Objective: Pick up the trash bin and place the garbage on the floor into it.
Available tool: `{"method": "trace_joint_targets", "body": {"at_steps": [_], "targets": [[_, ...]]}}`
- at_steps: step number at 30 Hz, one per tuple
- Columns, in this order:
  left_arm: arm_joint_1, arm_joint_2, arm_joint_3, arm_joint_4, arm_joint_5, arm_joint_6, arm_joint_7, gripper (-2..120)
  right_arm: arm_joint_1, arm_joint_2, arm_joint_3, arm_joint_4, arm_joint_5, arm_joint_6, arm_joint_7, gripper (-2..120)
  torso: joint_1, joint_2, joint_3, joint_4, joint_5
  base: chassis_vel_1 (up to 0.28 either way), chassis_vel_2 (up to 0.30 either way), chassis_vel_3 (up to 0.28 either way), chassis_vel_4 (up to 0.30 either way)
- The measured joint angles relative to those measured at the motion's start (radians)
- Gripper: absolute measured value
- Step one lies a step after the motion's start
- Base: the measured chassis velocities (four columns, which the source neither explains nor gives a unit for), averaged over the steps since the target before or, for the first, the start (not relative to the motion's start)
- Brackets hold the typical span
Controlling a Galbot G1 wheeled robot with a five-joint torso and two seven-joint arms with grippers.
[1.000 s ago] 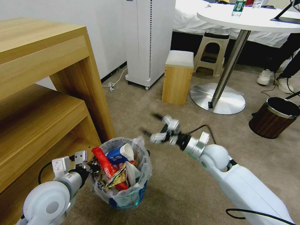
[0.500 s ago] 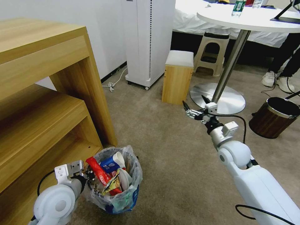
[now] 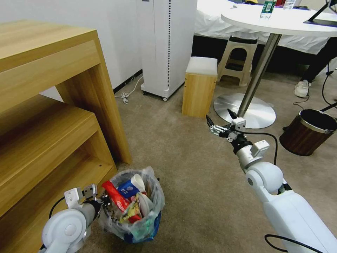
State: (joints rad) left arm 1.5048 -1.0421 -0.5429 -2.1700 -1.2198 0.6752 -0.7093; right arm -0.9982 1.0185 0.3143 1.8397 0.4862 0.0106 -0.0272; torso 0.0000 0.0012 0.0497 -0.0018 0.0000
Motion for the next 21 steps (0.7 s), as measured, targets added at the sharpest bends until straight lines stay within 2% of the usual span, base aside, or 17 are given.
{"method": "trace_joint_targets", "body": {"at_steps": [1, 2, 5, 6, 8, 10, 12, 13, 14, 15, 17, 18, 20, 21], "targets": [[0.002, 0.002, -0.002, -0.008, 0.007, -0.001, 0.000, 30, -0.001, 0.000, 0.001, 0.001, 0.000, -0.004, 0.003, 100, 0.000, 0.000, 0.000, 0.0000, 0.0000, 0.000, 0.000, 0.000, 0.000], [0.002, 0.002, -0.002, -0.008, 0.007, -0.001, 0.000, 30, -0.001, 0.000, 0.001, 0.001, 0.000, -0.004, 0.003, 100, 0.000, 0.000, 0.000, 0.0000, 0.0000, 0.000, 0.000, 0.000, 0.000], [0.018, 0.015, -0.018, -0.067, 0.072, -0.011, -0.001, 46, -0.016, -0.001, 0.024, 0.002, 0.004, -0.020, 0.008, 100, 0.000, 0.000, 0.000, 0.0000, 0.0000, 0.000, 0.000, 0.000, 0.000], [0.018, 0.015, -0.018, -0.067, 0.072, -0.011, -0.001, 46, -0.016, -0.001, 0.024, 0.002, 0.004, -0.020, 0.008, 100, 0.000, 0.000, 0.000, 0.0000, 0.0000, 0.000, 0.000, 0.000, 0.000], [0.035, 0.023, -0.028, -0.117, 0.138, -0.025, 0.006, 57, -0.034, 0.000, 0.051, 0.005, 0.010, -0.020, -0.013, 100, 0.000, 0.000, 0.000, -0.0001, 0.0000, 0.000, 0.000, 0.000, 0.000], [0.047, 0.027, -0.034, -0.143, 0.167, -0.032, 0.020, 61, -0.046, 0.003, 0.063, 0.011, 0.014, -0.020, -0.017, 100, 0.000, 0.000, 0.000, -0.0001, 0.0000, 0.000, 0.000, 0.000, 0.000], [0.076, 0.032, -0.043, -0.190, 0.217, -0.049, 0.072, 71, -0.079, 0.018, 0.093, 0.029, 0.018, -0.024, -0.012, 100, 0.000, 0.000, 0.000, 0.0000, 0.0000, 0.000, 0.000, 0.000, 0.000], [0.093, 0.033, -0.046, -0.209, 0.262, -0.070, 0.129, 74, -0.101, 0.031, 0.111, 0.040, 0.018, -0.024, -0.003, 100, 0.000, 0.000, 0.000, 0.0000, 0.0000, 0.000, 0.000, 0.000, 0.000], [0.093, 0.033, -0.046, -0.209, 0.262, -0.070, 0.129, 74, -0.101, 0.031, 0.111, 0.040, 0.018, -0.024, -0.003, 100, 0.000, 0.000, 0.000, 0.0000, 0.0000, 0.000, 0.000, 0.000, 0.000], [0.106, 0.032, -0.047, -0.216, 0.323, -0.101, 0.189, 80, -0.129, 0.048, 0.131, 0.052, 0.015, -0.013, 0.003, 100, 0.000, 0.000, 0.000, 0.0000, 0.0000, 0.000, 0.000, 0.000, 0.000], [0.131, 0.028, -0.055, -0.216, 0.483, -0.213, 0.319, 91, -0.192, 0.088, 0.177, 0.076, 0.006, 0.048, -0.005, 100, 0.000, 0.000, 0.000, -0.0001, 0.0000, 0.000, 0.000, 0.000, 0.000], [0.131, 0.028, -0.055, -0.216, 0.483, -0.213, 0.319, 91, -0.192, 0.088, 0.177, 0.076, 0.006, 0.048, -0.005, 100, 0.000, 0.000, 0.000, -0.0001, 0.0000, 0.000, 0.000, 0.000, 0.000], [0.161, 0.017, -0.068, -0.213, 0.620, -0.309, 0.425, 97, -0.272, 0.121, 0.237, 0.102, -0.016, 0.096, -0.037, 100, 0.000, 0.000, 0.000, -0.0001, 0.0001, 0.000, 0.000, 0.000, 0.000], [0.161, 0.017, -0.068, -0.213, 0.620, -0.309, 0.425, 97, -0.272, 0.121, 0.237, 0.102, -0.016, 0.096, -0.037, 100, 0.000, 0.000, 0.000, -0.0001, 0.0001, 0.000, 0.000, 0.000, 0.000]]}}
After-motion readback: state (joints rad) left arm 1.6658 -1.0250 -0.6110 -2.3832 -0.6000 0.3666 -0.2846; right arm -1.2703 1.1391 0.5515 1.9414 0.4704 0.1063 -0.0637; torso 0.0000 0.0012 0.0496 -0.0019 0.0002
